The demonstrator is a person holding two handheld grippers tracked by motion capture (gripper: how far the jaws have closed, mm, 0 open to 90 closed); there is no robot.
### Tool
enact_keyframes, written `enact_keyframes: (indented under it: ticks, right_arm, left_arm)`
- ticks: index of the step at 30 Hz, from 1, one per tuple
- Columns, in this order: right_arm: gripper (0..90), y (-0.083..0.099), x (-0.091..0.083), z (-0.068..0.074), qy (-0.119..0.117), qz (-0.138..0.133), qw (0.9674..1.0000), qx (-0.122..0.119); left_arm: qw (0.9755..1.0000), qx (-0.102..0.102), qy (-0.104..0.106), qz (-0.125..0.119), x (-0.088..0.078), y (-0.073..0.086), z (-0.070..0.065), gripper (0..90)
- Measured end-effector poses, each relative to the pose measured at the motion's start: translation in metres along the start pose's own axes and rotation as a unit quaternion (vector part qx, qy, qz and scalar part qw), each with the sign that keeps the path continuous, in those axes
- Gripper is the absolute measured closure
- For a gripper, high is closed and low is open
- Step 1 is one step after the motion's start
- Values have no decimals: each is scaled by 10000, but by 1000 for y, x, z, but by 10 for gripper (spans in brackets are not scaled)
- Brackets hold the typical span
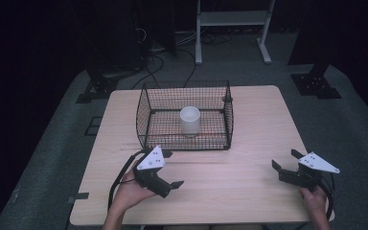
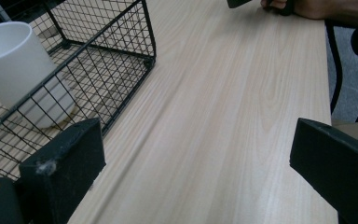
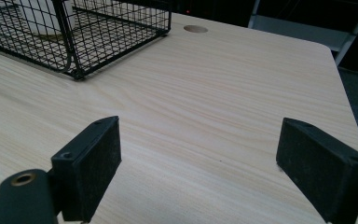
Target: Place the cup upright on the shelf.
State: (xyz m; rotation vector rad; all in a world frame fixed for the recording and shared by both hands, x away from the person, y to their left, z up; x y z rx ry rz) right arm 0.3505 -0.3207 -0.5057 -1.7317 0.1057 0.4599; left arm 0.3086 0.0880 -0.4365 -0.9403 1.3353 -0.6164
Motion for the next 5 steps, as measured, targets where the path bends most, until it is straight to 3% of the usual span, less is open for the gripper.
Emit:
enact_keyframes:
  ticks: [5]
  right_arm:
    - [131, 0, 0, 0, 18, 13, 10000, 13]
  left_arm:
    - [9998, -77, -93, -172, -2, 11, -7, 25]
Point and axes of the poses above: each handheld gripper's, and its own axes: x roughly forward along the jaws, y roughly out of its underside, z roughly to its left, the point moved 7 cm from there along x, roughly forward along the jaws, and after that the axes turned 11 degrees about y, right-handed, at the moved point
